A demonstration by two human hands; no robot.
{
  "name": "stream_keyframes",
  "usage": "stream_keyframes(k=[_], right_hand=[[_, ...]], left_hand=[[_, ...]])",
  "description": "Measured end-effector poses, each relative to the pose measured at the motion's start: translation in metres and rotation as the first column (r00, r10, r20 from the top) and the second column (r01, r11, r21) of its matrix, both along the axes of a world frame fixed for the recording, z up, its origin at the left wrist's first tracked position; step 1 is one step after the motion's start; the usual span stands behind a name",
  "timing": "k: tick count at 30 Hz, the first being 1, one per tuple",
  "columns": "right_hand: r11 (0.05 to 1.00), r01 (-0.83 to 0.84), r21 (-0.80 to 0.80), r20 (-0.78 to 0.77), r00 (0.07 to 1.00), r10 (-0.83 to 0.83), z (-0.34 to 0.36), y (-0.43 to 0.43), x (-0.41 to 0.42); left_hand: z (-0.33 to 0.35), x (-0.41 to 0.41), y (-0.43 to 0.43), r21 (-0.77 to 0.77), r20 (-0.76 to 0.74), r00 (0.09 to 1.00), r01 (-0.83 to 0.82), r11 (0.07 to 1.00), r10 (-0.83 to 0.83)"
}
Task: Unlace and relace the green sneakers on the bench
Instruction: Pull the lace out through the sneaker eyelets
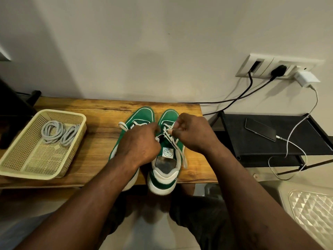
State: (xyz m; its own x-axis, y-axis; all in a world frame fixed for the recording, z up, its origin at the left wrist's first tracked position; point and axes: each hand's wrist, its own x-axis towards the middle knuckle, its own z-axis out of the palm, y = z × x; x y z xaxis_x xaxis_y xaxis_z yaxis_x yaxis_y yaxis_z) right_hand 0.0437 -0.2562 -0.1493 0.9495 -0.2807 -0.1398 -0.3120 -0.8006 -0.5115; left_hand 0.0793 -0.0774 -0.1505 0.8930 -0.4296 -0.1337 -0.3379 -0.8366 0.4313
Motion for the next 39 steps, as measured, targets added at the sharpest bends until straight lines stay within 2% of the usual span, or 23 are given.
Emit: stream_keyframes(k=[2, 4, 9, 15, 18, 20, 22, 23, 25, 26, 27, 28, 30, 32, 33, 34, 35, 37, 38, 39], right_hand=[[0.992, -0.119, -0.046, -0.212, 0.971, 0.107, 0.0, 0.004, -0.003], [0.98, -0.177, -0.094, -0.32, 0.937, 0.138, -0.002, 0.005, -0.006], [0.985, -0.143, -0.094, -0.258, 0.959, 0.115, 0.003, -0.001, -0.008], [0.996, -0.067, -0.052, -0.164, 0.985, 0.057, 0.003, 0.005, -0.009], [0.998, -0.055, -0.016, -0.177, 0.983, 0.052, 0.002, 0.008, -0.007], [0.999, -0.013, 0.045, -0.19, 0.982, 0.021, 0.002, 0.011, -0.006], [0.997, 0.04, 0.073, -0.207, 0.978, -0.024, -0.001, 0.01, -0.005], [0.996, 0.055, 0.071, -0.219, 0.975, -0.038, -0.003, 0.008, -0.003], [0.995, 0.079, 0.065, -0.225, 0.972, -0.063, -0.007, 0.003, -0.002], [0.994, 0.087, 0.063, -0.22, 0.973, -0.071, -0.008, 0.001, -0.002], [0.994, 0.089, 0.06, -0.215, 0.974, -0.074, -0.009, -0.002, -0.003], [0.995, 0.087, 0.052, -0.211, 0.975, -0.074, -0.01, -0.003, -0.003], [0.995, 0.088, 0.055, -0.194, 0.978, -0.076, -0.012, -0.003, -0.003], [0.993, 0.101, 0.068, -0.181, 0.98, -0.087, -0.013, -0.002, -0.003], [0.992, 0.104, 0.069, -0.181, 0.979, -0.09, -0.014, -0.001, -0.003], [0.992, 0.105, 0.074, -0.185, 0.979, -0.09, -0.014, -0.001, -0.002], [0.991, 0.103, 0.083, -0.191, 0.978, -0.086, -0.015, -0.001, -0.002], [0.991, 0.093, 0.094, -0.204, 0.976, -0.073, -0.016, -0.002, -0.002], [0.991, 0.093, 0.097, -0.206, 0.976, -0.071, -0.017, -0.002, -0.001], [0.99, 0.097, 0.105, -0.202, 0.976, -0.074, -0.018, -0.002, -0.001]], left_hand=[[0.0, -0.003, -0.002, 0.054, 0.025, 0.993, 0.114, 0.992, -0.115], [-0.003, -0.005, -0.004, 0.114, 0.046, 0.982, 0.175, 0.978, -0.181], [-0.013, -0.008, -0.008, 0.176, 0.042, 0.97, 0.228, 0.958, -0.238], [-0.022, -0.01, -0.011, 0.144, 0.098, 0.975, 0.185, 0.972, -0.2], [-0.03, -0.009, -0.012, 0.065, 0.149, 0.973, 0.169, 0.983, -0.177], [-0.03, -0.006, -0.013, -0.068, 0.166, 0.979, 0.133, 0.989, -0.12], [-0.026, -0.004, -0.014, -0.267, 0.071, 0.997, -0.006, 0.964, 0.026], [-0.024, -0.001, -0.013, -0.37, -0.077, 0.988, -0.155, 0.916, 0.136], [-0.02, 0.008, -0.007, -0.502, -0.447, 0.862, -0.464, 0.729, 0.24], [-0.017, 0.012, -0.003, -0.492, -0.547, 0.808, -0.521, 0.697, 0.218], [-0.012, 0.014, 0.001, -0.473, -0.55, 0.82, -0.463, 0.749, 0.16], [-0.008, 0.013, 0.003, -0.448, -0.497, 0.864, -0.335, 0.829, 0.081], [-0.001, 0.007, 0.002, -0.358, -0.304, 0.95, -0.043, 0.933, -0.073], [0.001, 0.003, -0.001, -0.25, -0.157, 0.975, 0.114, 0.961, -0.156], [0.0, 0.002, -0.002, -0.246, -0.141, 0.972, 0.147, 0.958, -0.186], [0.0, 0.001, -0.003, -0.293, -0.179, 0.966, 0.131, 0.947, -0.189], [0.0, 0.002, -0.003, -0.39, -0.269, 0.951, 0.036, 0.92, -0.151], [0.003, 0.007, -0.001, -0.546, -0.472, 0.881, -0.267, 0.794, -0.028], [0.005, 0.009, 0.001, -0.546, -0.503, 0.864, -0.338, 0.767, 0.023], [0.004, 0.011, 0.003, -0.506, -0.463, 0.885, -0.309, 0.805, 0.048]])
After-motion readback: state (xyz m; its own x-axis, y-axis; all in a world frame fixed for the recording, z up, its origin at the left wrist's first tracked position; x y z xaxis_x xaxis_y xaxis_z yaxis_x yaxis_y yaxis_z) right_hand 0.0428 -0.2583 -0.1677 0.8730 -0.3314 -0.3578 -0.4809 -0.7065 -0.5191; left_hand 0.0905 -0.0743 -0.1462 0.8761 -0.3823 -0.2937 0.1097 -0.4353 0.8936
